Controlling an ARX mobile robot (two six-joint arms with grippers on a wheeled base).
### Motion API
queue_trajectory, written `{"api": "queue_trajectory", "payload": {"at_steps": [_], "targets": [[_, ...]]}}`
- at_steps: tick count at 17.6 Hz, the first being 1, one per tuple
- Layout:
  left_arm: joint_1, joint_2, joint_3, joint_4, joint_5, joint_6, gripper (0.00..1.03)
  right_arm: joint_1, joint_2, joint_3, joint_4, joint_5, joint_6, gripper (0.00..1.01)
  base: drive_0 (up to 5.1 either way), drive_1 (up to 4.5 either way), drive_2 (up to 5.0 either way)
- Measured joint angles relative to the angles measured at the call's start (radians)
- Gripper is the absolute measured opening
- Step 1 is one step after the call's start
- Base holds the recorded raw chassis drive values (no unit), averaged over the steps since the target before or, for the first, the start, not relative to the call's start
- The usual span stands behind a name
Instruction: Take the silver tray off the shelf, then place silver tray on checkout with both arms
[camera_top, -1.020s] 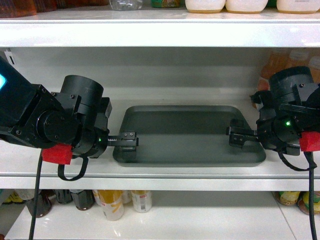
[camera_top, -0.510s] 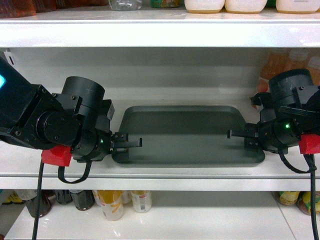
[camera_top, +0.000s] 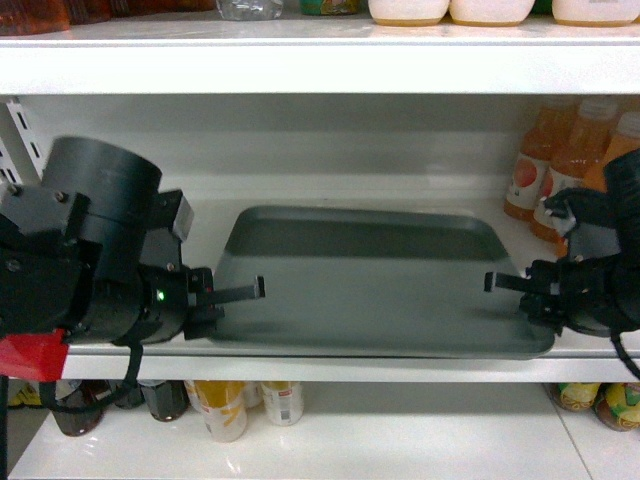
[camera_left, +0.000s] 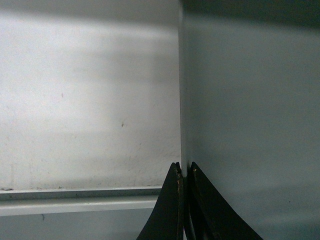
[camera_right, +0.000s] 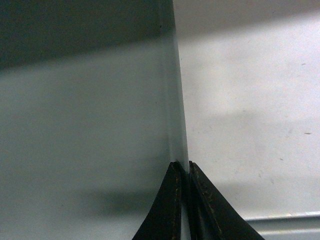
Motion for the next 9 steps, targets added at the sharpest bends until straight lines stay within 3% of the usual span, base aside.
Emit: {"api": "queue_trajectory", "payload": {"at_steps": [9], "targets": [[-0.023,-0.203,-0.07,0.0,-0.032,0.001,0.02,0.0,-0.222,-0.132,0.061,-0.011,0.021,0.03,0.0,0.0,0.0]]}}
